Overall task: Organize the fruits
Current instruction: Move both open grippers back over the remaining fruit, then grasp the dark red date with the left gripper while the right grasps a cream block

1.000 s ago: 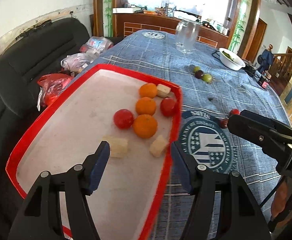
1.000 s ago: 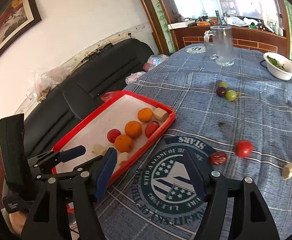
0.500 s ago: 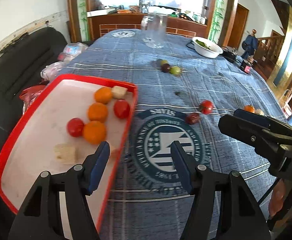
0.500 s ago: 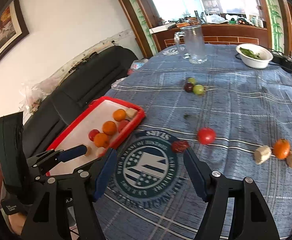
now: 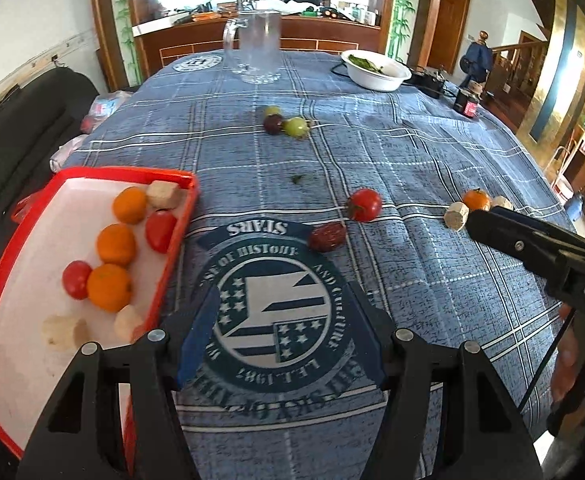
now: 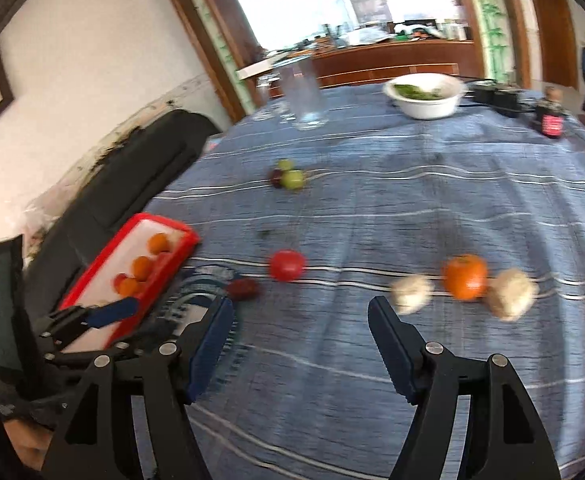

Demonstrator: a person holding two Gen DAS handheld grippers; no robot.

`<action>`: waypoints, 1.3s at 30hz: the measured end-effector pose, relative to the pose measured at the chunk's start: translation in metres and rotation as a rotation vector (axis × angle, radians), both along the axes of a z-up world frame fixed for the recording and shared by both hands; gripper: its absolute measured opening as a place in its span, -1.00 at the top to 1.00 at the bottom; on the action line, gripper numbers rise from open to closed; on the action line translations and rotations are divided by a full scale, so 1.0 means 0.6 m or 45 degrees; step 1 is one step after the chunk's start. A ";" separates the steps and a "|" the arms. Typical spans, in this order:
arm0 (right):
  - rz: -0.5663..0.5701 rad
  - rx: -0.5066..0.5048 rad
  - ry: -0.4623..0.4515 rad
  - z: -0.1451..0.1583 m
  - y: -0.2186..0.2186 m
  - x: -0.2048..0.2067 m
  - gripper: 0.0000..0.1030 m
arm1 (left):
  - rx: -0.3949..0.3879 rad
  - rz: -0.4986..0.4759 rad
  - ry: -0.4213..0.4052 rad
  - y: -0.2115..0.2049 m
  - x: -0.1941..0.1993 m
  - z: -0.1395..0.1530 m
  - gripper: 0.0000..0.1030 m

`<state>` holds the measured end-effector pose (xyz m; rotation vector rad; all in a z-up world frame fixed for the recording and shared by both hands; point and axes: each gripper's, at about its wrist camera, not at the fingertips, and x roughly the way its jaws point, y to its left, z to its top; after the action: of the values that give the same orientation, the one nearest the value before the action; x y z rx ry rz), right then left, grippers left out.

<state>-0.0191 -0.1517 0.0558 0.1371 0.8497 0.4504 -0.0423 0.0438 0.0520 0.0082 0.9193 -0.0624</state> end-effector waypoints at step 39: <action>-0.264 -0.319 -0.021 -0.065 -0.141 0.062 0.17 | -0.001 -0.082 0.037 -0.065 0.102 -0.070 0.25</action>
<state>0.0183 -0.2365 0.0170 -0.0098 0.8589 0.1486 0.0187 0.0050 0.0097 0.0360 0.9482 -0.1229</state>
